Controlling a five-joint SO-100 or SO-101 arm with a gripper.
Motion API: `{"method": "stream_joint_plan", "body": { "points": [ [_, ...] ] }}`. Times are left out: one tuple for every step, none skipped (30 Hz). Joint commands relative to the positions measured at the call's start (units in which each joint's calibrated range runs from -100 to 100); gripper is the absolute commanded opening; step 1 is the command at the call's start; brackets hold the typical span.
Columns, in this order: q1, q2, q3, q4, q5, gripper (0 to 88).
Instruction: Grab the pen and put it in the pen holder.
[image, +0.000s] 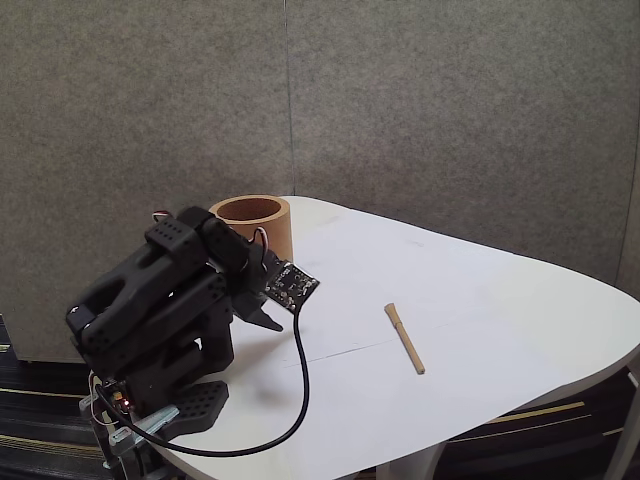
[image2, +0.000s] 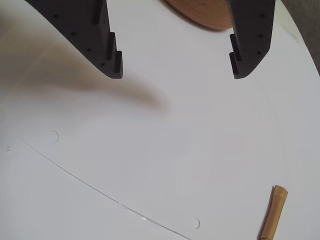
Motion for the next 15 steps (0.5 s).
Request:
{"method": "stream_joint_plan", "body": {
  "points": [
    [-0.26, -0.3, -0.18, -0.08, 0.21, 30.6],
    [-0.26, -0.3, -0.18, -0.08, 0.21, 30.6],
    [-0.26, -0.3, -0.18, -0.08, 0.21, 30.6],
    [-0.26, -0.3, -0.18, -0.08, 0.21, 30.6],
    [-0.26, -0.3, -0.18, -0.08, 0.21, 30.6],
    [-0.26, -0.3, -0.18, -0.08, 0.21, 30.6],
    [-0.26, -0.3, -0.18, -0.08, 0.11, 30.6],
    [-0.26, -0.3, -0.18, -0.08, 0.05, 30.6],
    [-0.26, -0.3, -0.18, -0.08, 0.05, 30.6],
    [-0.26, -0.3, -0.18, -0.08, 0.0, 30.6],
    [-0.26, -0.3, -0.18, -0.08, 0.0, 30.6],
    [-0.26, -0.3, -0.18, -0.08, 0.11, 30.6],
    [-0.26, -0.3, -0.18, -0.08, 0.11, 30.6],
    [-0.26, -0.3, -0.18, -0.08, 0.11, 30.6],
    [-0.26, -0.3, -0.18, -0.08, 0.11, 30.6]
  ]
}}
